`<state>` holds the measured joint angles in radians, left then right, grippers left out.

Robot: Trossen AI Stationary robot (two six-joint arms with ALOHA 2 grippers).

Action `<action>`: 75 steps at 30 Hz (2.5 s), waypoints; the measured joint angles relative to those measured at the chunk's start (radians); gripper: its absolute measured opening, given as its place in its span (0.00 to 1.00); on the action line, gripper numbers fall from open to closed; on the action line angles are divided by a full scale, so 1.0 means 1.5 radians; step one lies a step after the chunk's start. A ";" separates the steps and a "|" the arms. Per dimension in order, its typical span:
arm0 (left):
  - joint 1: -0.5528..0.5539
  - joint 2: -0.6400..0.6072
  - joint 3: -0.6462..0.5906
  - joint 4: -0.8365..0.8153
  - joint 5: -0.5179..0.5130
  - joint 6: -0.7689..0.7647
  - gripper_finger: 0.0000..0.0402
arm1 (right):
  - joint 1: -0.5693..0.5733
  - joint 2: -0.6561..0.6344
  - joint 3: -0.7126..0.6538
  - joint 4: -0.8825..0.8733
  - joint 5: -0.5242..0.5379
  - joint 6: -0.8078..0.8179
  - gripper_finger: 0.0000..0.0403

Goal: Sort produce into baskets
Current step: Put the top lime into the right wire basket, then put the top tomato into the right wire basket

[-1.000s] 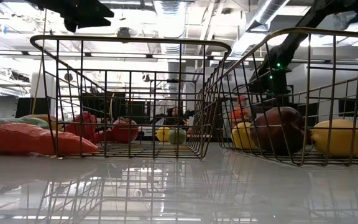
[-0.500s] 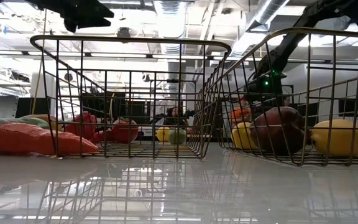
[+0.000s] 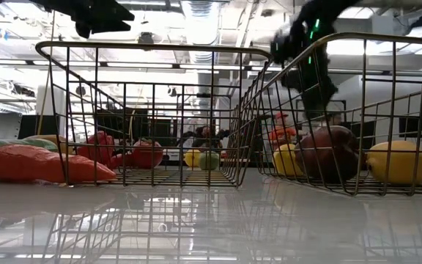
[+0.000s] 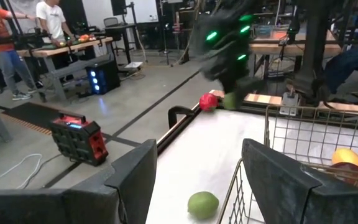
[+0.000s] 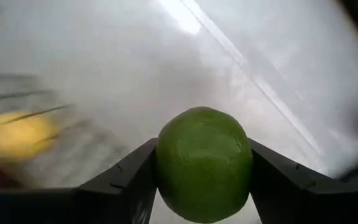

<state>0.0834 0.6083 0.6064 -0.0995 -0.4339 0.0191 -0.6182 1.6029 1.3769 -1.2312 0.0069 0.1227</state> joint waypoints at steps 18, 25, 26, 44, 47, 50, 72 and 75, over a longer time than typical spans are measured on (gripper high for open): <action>0.000 0.000 0.000 -0.002 0.000 -0.023 0.56 | 0.346 -0.121 -0.081 0.047 -0.004 0.126 0.67; 0.000 0.000 0.000 -0.016 0.000 -0.023 0.56 | 0.353 -0.072 -0.091 0.040 -0.021 0.121 0.71; 0.000 0.000 0.000 -0.014 0.000 -0.023 0.56 | 0.348 -0.071 -0.083 0.033 -0.018 0.117 0.72; 0.000 0.000 0.000 -0.015 0.000 -0.023 0.56 | -0.012 -0.116 -0.067 -0.017 0.140 -0.023 0.84; 0.000 0.000 0.000 -0.015 0.000 -0.021 0.56 | -0.076 -0.116 -0.070 0.004 0.139 -0.031 0.87; 0.000 0.000 0.000 -0.012 0.000 -0.021 0.56 | -0.126 -0.116 -0.070 0.037 0.139 -0.032 0.91; 0.000 0.000 0.000 -0.011 0.000 -0.003 0.56 | -0.312 0.134 -0.008 0.148 0.220 -0.027 0.94; 0.000 0.000 0.000 -0.012 0.000 -0.003 0.56 | -0.312 0.170 0.002 0.139 0.253 -0.008 0.94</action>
<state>0.0834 0.6079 0.6064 -0.1173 -0.4335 0.0147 -1.0865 1.8576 1.3798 -1.0226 0.3858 0.1108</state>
